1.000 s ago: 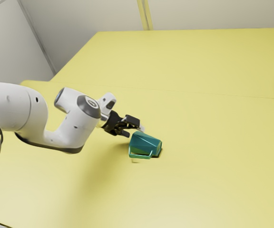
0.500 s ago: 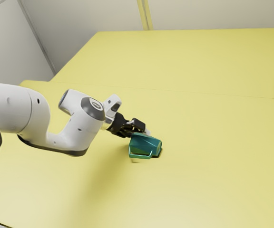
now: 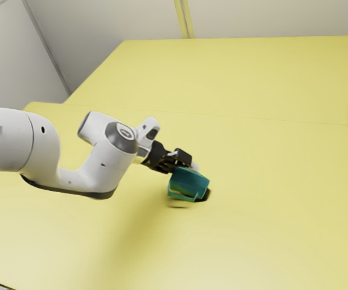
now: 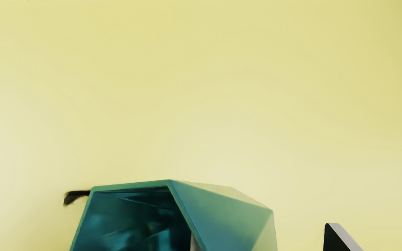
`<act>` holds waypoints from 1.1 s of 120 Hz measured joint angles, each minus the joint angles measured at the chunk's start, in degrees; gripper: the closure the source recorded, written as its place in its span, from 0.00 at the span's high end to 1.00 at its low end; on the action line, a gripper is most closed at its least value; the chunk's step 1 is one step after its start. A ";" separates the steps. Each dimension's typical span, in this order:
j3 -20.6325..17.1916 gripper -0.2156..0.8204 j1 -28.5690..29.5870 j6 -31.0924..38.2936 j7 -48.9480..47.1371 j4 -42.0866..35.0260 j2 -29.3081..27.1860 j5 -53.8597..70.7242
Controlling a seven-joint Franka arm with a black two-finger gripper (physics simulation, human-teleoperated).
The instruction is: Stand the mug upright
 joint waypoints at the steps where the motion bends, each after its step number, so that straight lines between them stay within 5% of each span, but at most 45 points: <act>1: -0.01 0.50 -0.07 0.02 -0.05 0.13 0.03 0.00; 20: -0.09 0.47 -1.47 0.22 -0.98 2.62 0.93 0.00; 62: -0.08 0.13 -2.93 0.26 -3.55 5.15 2.61 0.03; 132: 1.42 0.07 -2.98 -1.38 -6.57 3.39 -1.38 5.91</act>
